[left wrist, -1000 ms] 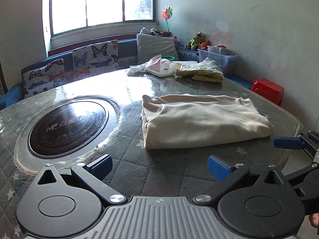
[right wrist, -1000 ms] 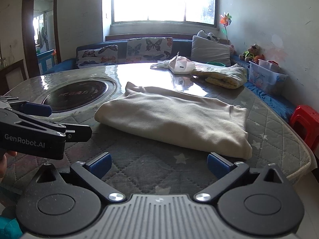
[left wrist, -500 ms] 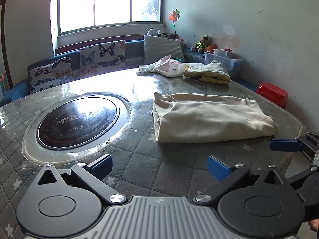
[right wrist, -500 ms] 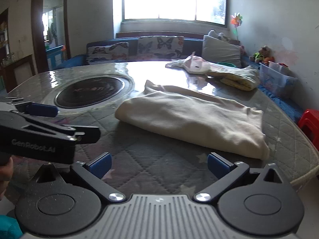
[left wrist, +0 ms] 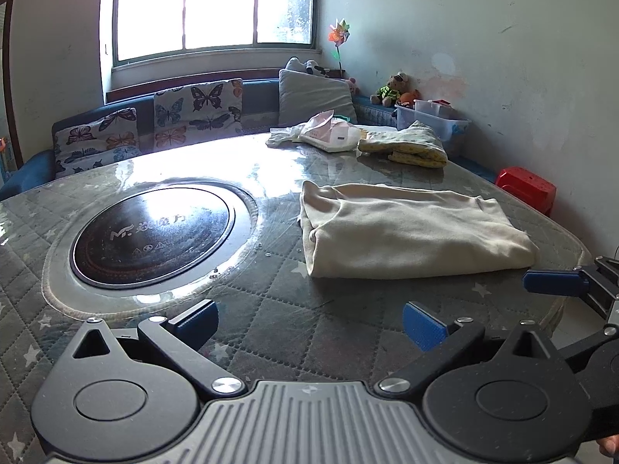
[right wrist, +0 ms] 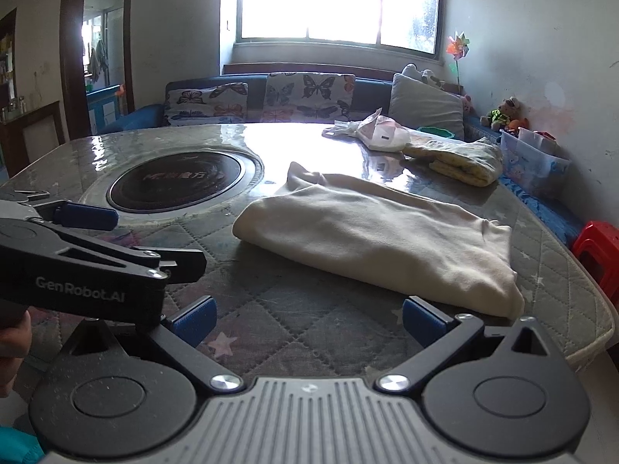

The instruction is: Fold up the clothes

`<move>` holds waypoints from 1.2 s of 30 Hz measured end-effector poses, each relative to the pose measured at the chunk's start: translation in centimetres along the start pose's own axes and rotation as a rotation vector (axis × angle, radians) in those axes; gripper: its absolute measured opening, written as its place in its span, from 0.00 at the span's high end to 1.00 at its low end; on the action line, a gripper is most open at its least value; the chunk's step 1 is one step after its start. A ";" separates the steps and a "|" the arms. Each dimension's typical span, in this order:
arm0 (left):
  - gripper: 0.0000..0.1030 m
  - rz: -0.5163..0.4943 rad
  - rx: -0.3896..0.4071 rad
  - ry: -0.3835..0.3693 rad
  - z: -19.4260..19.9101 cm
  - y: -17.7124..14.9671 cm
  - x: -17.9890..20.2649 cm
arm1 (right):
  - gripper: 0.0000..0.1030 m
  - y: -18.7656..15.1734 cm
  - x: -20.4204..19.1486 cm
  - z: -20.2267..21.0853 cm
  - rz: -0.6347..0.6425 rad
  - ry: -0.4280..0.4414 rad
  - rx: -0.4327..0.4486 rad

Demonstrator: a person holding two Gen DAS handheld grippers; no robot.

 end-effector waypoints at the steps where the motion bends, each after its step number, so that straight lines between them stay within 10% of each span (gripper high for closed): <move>1: 0.00 0.002 0.000 -0.003 0.0 0.0 -0.1 | 0.00 0.0 -0.1 0.0 -0.002 -0.004 0.001; 19: 0.00 0.033 0.015 0.033 0.5 0.8 -3.3 | 0.00 1.8 -2.6 -0.8 0.047 -0.006 -0.001; 36: 0.00 0.134 0.078 0.303 1.9 5.4 -15.3 | 0.00 9.3 -10.9 -5.2 0.194 0.204 0.060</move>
Point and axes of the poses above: each gripper's, at about its wrist camera, not at the fingertips, and z roughly against the way its jaws point, x to its right, y to its top, the point moved 10 cm from there along -z, roughly the way its jaws point, and after that the axes turned 12 degrees about -y, right-handed, at the moved point
